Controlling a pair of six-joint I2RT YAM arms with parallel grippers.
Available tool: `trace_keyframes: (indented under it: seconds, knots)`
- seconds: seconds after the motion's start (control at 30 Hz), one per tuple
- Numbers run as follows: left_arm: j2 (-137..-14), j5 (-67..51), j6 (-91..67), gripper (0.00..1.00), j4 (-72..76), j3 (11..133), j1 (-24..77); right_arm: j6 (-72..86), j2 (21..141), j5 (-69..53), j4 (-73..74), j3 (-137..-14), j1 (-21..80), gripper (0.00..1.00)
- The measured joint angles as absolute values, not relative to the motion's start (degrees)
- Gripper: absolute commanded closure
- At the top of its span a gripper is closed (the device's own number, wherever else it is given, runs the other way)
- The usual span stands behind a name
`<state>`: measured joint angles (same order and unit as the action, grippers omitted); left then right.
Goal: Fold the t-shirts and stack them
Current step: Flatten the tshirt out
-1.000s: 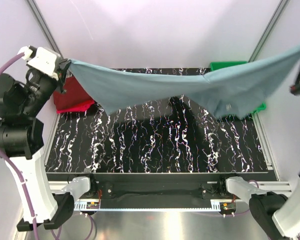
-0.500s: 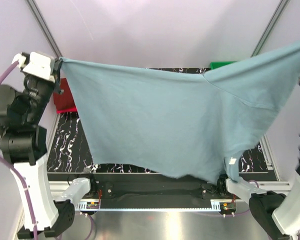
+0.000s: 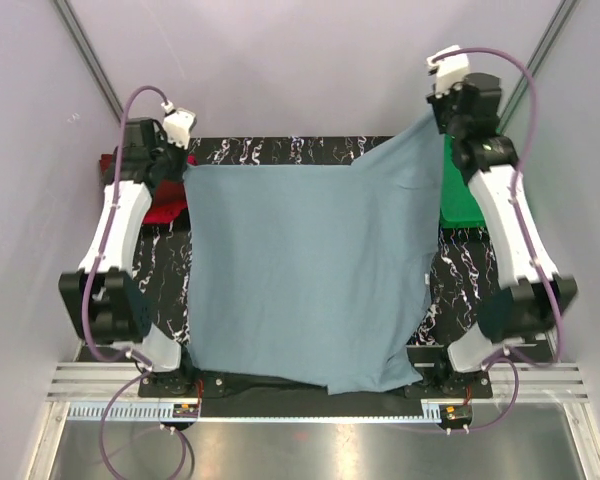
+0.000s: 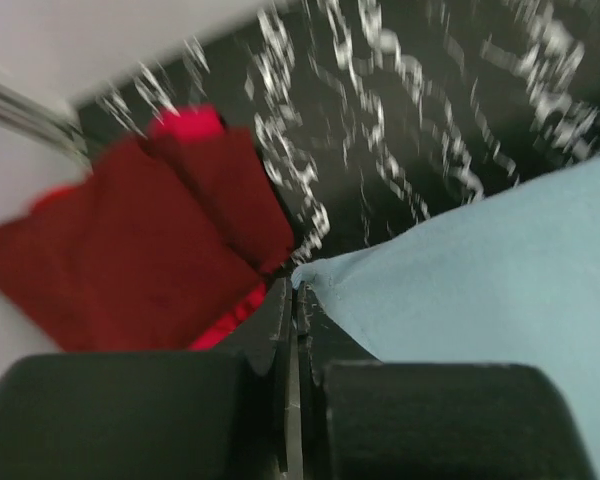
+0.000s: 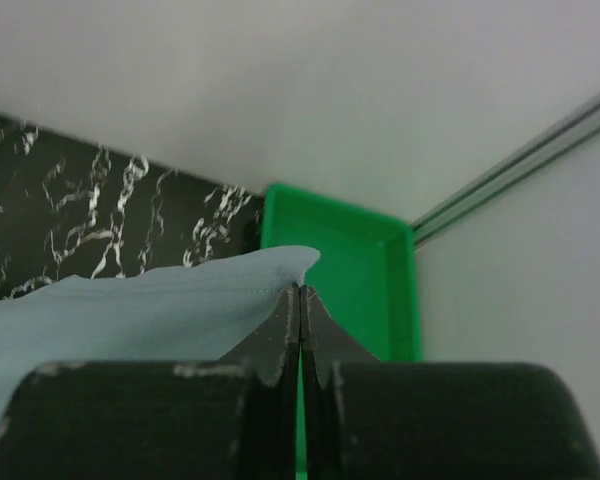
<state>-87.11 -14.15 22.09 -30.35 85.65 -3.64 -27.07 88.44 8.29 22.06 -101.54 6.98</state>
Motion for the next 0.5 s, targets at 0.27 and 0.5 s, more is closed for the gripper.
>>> trace_keyframes:
  seconds: [0.27, 0.5]
  knots:
    - [-99.1, -13.0, 22.6, 1.0, -28.0, 90.4, -3.6, -27.0, 110.9, 6.4, 22.1, -117.8, 6.7, 1.0]
    - [-100.6, -12.8, 21.6, 1.0, -24.5, 93.6, -3.1, -26.5, 110.8, 6.0, 18.3, -119.9, 6.6, 1.0]
